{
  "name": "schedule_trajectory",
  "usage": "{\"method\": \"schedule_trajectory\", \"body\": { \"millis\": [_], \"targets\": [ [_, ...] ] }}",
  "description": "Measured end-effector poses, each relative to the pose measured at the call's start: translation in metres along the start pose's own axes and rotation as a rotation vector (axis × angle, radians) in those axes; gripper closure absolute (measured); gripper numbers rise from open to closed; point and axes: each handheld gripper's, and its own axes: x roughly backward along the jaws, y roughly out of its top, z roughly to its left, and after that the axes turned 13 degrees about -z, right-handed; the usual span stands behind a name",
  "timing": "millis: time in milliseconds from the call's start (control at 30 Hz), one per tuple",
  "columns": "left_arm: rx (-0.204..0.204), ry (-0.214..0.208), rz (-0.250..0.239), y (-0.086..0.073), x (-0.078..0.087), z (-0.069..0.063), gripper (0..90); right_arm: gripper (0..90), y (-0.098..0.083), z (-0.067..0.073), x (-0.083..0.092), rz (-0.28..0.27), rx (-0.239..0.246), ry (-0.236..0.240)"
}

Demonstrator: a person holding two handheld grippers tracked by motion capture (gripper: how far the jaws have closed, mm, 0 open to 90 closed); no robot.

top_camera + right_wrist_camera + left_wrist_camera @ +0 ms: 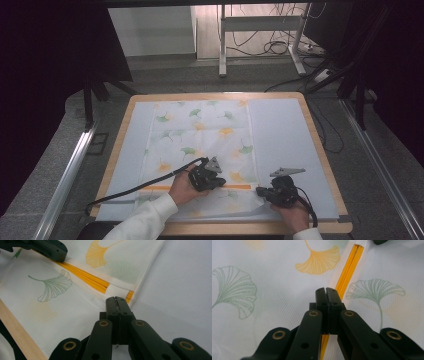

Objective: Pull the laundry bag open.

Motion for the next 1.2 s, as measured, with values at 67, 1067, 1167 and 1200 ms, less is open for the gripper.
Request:
{"method": "schedule_trajectory", "body": {
  "millis": [67,1067,1167,1200],
  "targets": [
    [0.012,0.003,-0.010,-0.002,0.001,0.000,90.0,89.9,0.000,0.000,0.000,0.000,-0.001,0.000],
    [0.033,0.022,0.011,-0.014,0.020,0.006,90.0,89.9,0.000,0.000,0.000,-0.004,0.006,0.001],
    [0.031,0.026,0.008,-0.015,0.021,0.006,90.0,89.9,0.000,0.000,0.000,-0.005,0.007,0.001],
    [0.034,0.023,0.005,-0.015,0.021,0.006,90.0,89.9,0.000,0.000,0.000,-0.005,0.008,0.000]
  ]
}}
